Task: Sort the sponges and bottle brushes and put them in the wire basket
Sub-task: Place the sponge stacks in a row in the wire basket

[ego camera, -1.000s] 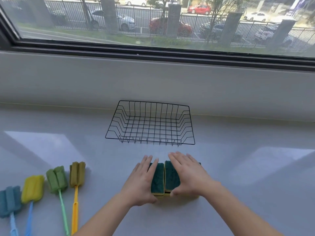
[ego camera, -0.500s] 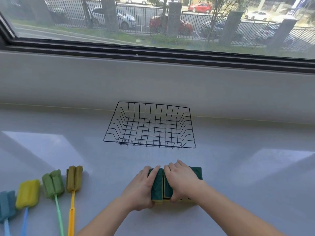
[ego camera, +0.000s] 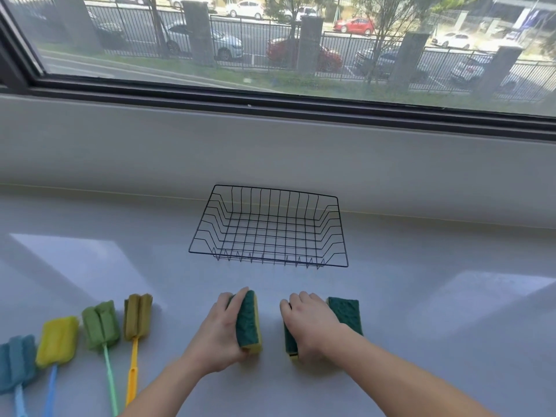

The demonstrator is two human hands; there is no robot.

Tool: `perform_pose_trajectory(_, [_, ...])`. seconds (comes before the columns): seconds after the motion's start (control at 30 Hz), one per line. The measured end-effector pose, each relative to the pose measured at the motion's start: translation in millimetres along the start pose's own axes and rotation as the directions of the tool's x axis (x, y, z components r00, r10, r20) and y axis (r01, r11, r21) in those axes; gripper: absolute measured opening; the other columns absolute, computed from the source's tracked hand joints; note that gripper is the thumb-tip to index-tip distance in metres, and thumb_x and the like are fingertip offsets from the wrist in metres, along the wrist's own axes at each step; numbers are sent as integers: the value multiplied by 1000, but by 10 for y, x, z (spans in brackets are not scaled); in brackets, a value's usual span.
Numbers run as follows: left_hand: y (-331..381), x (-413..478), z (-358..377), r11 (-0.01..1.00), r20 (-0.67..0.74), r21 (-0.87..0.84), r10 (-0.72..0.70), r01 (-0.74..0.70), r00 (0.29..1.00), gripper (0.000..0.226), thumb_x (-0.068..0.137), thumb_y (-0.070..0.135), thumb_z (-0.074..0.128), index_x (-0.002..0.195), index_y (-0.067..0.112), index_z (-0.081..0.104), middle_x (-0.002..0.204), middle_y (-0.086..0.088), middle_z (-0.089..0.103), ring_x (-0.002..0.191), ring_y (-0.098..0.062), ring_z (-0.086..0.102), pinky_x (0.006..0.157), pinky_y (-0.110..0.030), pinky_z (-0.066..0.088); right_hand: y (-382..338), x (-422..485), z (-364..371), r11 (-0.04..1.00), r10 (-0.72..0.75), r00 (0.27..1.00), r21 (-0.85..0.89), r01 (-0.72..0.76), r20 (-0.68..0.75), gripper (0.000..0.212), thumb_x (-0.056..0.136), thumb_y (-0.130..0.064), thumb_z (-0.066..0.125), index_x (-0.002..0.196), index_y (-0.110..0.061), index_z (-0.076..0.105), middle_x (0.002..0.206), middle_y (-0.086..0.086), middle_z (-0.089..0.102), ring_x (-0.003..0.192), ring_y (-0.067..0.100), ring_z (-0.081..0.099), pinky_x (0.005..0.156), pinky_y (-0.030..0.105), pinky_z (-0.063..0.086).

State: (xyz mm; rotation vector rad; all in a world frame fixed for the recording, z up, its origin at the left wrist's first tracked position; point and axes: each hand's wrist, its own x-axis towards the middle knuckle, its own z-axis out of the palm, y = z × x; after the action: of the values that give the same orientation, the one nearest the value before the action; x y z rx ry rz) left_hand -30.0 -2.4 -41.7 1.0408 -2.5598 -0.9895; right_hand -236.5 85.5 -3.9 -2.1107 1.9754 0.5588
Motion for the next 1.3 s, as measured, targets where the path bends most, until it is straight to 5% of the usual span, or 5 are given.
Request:
perform_pose_trajectory(0.47, [76,92,-634,990,-126,132,56,-39,991,111,56,36,74,151,30,16,126,7,33,112,-16,42,89,-31,48,38,85,-538,997,-31,989,68,41,-144,80,57,-39,87,118,-15,41,111,8,50,99,28,46,77,37,37])
perform_pose_trajectory(0.83, [130,821,-1166,982,-214,164,128,-93,968,112,54,30,76,150,27,19,124,3,35,111,-19,42,90,-32,47,444,440,-1093,996,10,954,90,18,-300,91,57,-47,82,130,-16,38,115,5,49,104,27,47,86,37,41])
perform_pose_trajectory(1.1, [-65,1695,-1300,974,-159,225,45,-8,986,113,53,46,74,149,30,17,121,1,37,107,-22,45,86,-33,47,849,1088,-1309,986,83,951,166,-34,-298,98,56,-43,81,138,-17,35,121,4,47,113,27,44,84,41,52])
perform_pose_trajectory(1.3, [-403,2369,-1199,850,-22,525,60,-39,998,112,56,55,68,149,29,10,123,-2,41,111,-25,47,90,-39,32,1113,1790,-1187,963,127,967,260,-67,-222,103,60,-45,81,145,-16,30,131,7,45,122,29,42,88,44,54])
